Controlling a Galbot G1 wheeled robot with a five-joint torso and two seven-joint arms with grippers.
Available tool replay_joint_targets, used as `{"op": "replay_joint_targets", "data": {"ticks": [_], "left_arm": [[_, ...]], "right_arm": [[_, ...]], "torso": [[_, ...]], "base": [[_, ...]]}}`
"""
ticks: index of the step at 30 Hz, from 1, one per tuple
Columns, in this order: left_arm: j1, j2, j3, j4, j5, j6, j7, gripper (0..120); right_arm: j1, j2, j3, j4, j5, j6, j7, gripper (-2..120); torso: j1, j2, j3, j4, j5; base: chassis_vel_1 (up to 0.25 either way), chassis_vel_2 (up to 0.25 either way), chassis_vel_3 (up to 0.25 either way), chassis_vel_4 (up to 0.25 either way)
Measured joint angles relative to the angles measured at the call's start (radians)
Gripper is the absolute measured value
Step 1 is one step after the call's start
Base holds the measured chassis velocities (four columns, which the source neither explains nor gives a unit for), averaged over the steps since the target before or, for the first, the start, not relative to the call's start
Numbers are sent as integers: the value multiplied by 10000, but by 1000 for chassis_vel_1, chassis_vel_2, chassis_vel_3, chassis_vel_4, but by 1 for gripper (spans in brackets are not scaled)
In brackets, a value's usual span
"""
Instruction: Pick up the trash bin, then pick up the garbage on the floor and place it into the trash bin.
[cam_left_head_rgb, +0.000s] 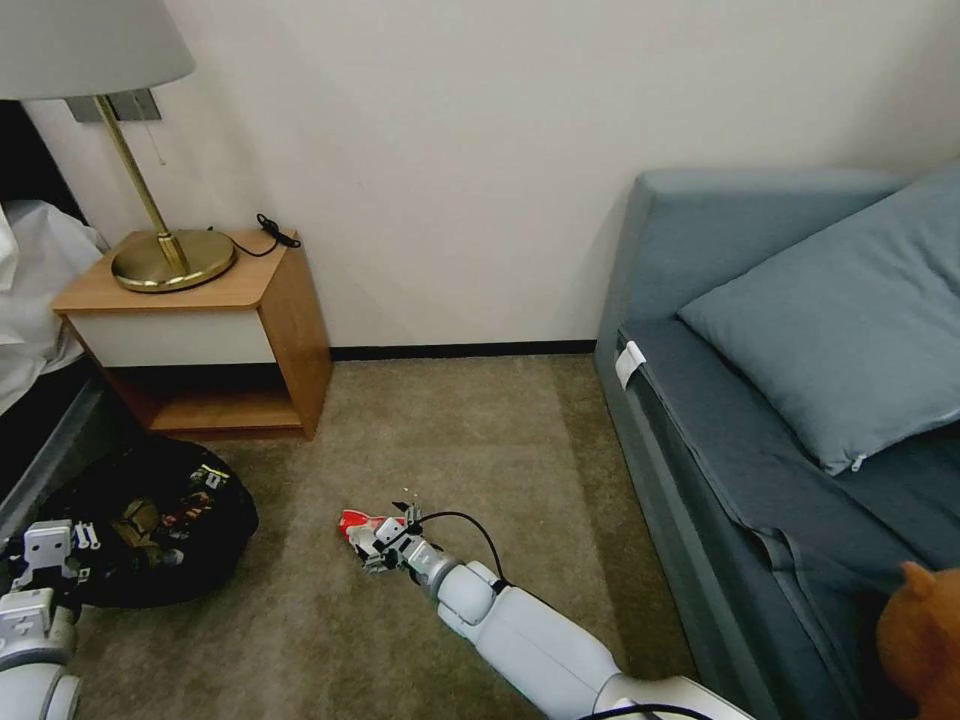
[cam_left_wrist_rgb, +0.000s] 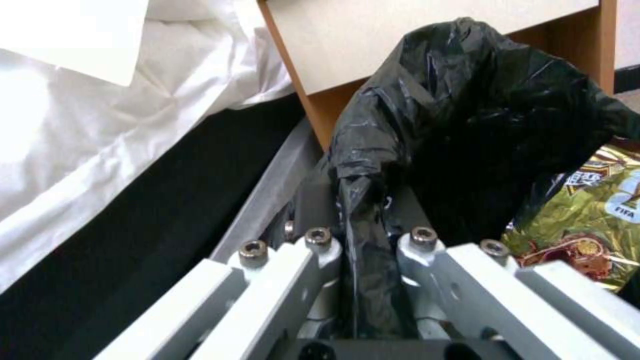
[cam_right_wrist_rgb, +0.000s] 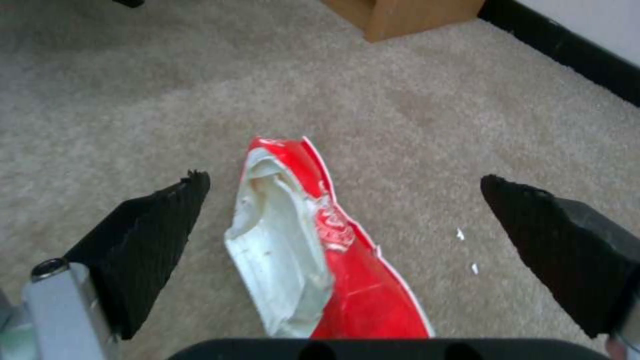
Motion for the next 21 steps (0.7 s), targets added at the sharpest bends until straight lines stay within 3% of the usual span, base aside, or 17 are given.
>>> {"op": "replay_joint_targets", "data": {"ticks": [21], "left_arm": [[102,-162,1,-284,129,205,15,4]], "right_arm": [[-433,0,-119,-501,-450,485,-639,100]], "torso": [[-1,0,0,0,-1]], "base": [[-59,54,52,-50]]}}
